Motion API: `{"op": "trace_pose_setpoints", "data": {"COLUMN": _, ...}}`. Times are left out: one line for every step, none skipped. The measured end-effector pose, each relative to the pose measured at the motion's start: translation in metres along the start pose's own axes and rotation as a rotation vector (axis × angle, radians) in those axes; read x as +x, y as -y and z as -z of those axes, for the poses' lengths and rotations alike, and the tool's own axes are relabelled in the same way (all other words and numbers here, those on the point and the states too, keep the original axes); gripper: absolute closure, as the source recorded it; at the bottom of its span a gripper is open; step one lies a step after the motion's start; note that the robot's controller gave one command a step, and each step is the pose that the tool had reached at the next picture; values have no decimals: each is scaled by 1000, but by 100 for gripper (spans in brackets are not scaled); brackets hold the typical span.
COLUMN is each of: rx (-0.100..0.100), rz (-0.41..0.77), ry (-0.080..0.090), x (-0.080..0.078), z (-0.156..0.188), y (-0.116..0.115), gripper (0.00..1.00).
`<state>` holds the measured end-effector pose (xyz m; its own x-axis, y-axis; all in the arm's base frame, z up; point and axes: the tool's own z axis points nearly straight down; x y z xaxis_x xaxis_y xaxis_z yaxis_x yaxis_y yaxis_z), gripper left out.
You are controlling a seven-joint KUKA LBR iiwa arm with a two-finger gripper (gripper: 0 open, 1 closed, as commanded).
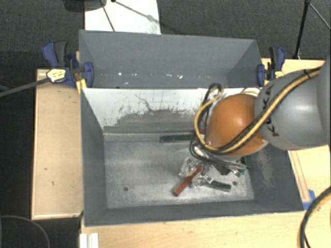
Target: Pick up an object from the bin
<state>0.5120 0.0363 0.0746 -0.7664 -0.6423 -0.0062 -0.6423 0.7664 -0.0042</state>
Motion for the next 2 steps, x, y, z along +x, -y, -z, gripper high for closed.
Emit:
{"op": "trace_pose_setpoints", "data": {"rx": 0, "rz": 0, "ry": 0, "x": 0, "z": 0, "y": 0, "gripper": 100}}
{"op": "trace_pose_setpoints", "data": {"rx": -1, "rz": 0, "ry": -1, "x": 1, "z": 2, "y": 0, "gripper": 100}}
